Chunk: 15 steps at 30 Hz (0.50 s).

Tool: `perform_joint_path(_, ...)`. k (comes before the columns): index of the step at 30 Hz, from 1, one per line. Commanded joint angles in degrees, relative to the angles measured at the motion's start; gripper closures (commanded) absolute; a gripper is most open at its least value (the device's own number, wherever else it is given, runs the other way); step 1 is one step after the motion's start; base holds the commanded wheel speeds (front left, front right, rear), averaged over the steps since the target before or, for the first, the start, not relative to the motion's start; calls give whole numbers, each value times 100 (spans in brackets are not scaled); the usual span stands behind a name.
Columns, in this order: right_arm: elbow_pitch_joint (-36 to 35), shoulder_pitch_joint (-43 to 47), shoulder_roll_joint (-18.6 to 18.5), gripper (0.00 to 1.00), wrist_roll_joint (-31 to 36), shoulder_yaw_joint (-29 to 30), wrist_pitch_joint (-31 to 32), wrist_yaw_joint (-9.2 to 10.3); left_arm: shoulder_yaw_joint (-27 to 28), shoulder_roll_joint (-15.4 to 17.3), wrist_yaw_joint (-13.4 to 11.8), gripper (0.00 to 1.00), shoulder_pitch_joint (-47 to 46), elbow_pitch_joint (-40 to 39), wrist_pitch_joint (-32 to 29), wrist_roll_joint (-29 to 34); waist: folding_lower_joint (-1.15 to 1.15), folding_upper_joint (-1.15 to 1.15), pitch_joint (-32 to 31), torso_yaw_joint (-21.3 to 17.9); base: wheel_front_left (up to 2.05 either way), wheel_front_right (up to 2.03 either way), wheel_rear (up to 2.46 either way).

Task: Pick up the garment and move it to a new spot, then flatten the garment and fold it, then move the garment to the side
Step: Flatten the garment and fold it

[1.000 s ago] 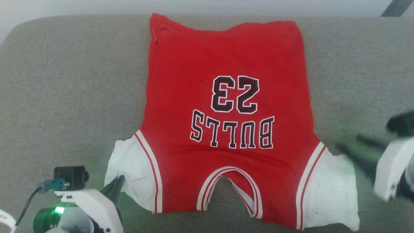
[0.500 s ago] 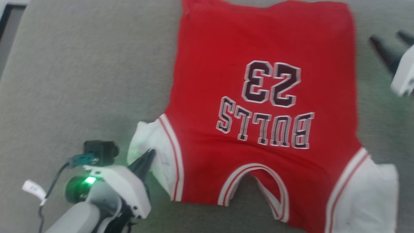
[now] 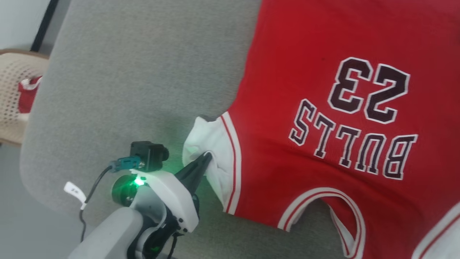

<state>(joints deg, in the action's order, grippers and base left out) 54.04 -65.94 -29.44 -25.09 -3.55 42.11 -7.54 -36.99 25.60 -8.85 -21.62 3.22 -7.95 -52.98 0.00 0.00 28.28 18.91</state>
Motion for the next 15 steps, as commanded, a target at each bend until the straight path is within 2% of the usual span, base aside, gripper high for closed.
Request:
perform_joint_path(1,545,15,31,0,151,134,371,12,-66,-19,13,100,-17,192,-17,-1,0,0,142,199,0,0,0)
perform_joint_path(3,1005,-48,113,0,271,257,667,13,-76,-70,48,100,-40,291,-3,-26,0,0,168,246,0,0,0)
perform_joint_path(4,1141,-68,171,47,362,243,760,12,-81,-85,58,100,-55,335,5,-31,0,0,173,261,0,0,0)
perform_joint_path(5,1220,-81,194,85,480,182,813,12,-82,-88,81,100,-67,377,24,-37,0,0,179,269,0,0,0)
perform_joint_path(6,1255,-97,195,100,564,129,851,11,-75,-95,88,100,-72,414,37,-41,0,0,183,271,0,0,0)
perform_joint_path(10,1176,-181,180,100,739,28,647,10,8,-46,111,100,-89,575,105,-75,0,0,120,143,0,0,0)
perform_joint_path(15,831,-171,312,100,582,-253,590,9,130,62,35,100,-62,589,155,-88,0,0,-65,-177,0,0,0)
